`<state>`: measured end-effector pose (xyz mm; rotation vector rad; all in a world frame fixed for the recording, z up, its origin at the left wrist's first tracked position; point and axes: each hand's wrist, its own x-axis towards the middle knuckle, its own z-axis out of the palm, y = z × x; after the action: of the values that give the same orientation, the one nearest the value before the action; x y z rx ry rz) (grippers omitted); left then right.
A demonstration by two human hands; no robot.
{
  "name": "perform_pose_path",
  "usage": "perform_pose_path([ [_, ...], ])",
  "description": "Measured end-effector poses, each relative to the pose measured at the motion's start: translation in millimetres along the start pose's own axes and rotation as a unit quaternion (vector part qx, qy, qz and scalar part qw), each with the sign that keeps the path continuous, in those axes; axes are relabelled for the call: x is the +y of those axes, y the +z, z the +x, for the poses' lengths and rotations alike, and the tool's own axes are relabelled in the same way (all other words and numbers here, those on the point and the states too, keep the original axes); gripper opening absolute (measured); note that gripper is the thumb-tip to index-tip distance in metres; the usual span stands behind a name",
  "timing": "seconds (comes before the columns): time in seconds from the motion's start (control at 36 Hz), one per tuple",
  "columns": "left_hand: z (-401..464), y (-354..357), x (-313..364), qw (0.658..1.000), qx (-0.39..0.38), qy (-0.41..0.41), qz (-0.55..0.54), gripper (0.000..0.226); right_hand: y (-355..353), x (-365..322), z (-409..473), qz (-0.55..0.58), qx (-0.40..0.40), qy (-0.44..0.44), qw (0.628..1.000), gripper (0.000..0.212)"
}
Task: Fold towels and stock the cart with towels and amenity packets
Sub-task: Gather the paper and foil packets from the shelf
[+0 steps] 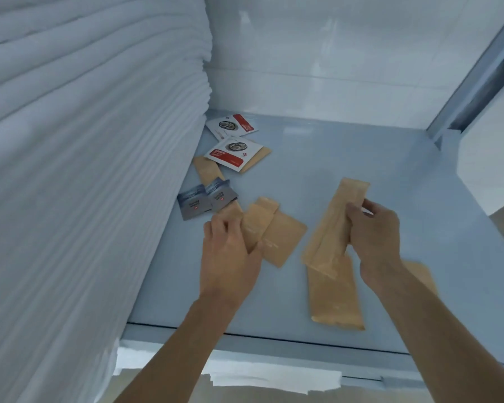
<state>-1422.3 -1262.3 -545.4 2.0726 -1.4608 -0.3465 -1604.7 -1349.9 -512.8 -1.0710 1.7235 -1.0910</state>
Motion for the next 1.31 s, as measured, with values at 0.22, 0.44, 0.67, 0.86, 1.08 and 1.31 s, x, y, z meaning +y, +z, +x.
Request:
perform_pose_path([
  [0.22, 8.1, 11.1, -1.5, 0.997, -0.040, -0.011, 0.065, 0.053, 7.2, 5.8, -12.4, -0.256, -0.051, -0.090, 0.961, 0.048],
  [0.44, -6.9, 0.2, -15.3, 0.997, 0.016, -0.016, -0.074, 0.065, 41.4, 8.5, -44.3, -0.102, -0.178, -0.149, 0.967, 0.053],
  [0.67, -33.3, -14.8, -33.3, 0.985, 0.063, 0.088, -0.133, 0.075, 73.5, -0.1, -57.8, -0.073, -0.248, -0.162, 0.952, 0.050],
  [0.86, -38.7, -27.4, -42.2, 0.985, 0.080, -0.008, -0.153, 0.079, 82.7, 2.7, -79.2, -0.036, -0.340, -0.153, 0.927, 0.041],
  [1.08, -49.6, -40.2, -51.8, 0.976, 0.142, -0.006, -0.165, 0.061, 106.5, -8.3, -88.0, -0.113, -0.289, -0.229, 0.923, 0.008],
  [1.31, -62.5, -48.5, -83.3, 0.989, 0.145, 0.034, -0.020, 0.034, 149.8, -16.1, -94.4, -0.164, -0.333, -0.235, 0.898, 0.010],
])
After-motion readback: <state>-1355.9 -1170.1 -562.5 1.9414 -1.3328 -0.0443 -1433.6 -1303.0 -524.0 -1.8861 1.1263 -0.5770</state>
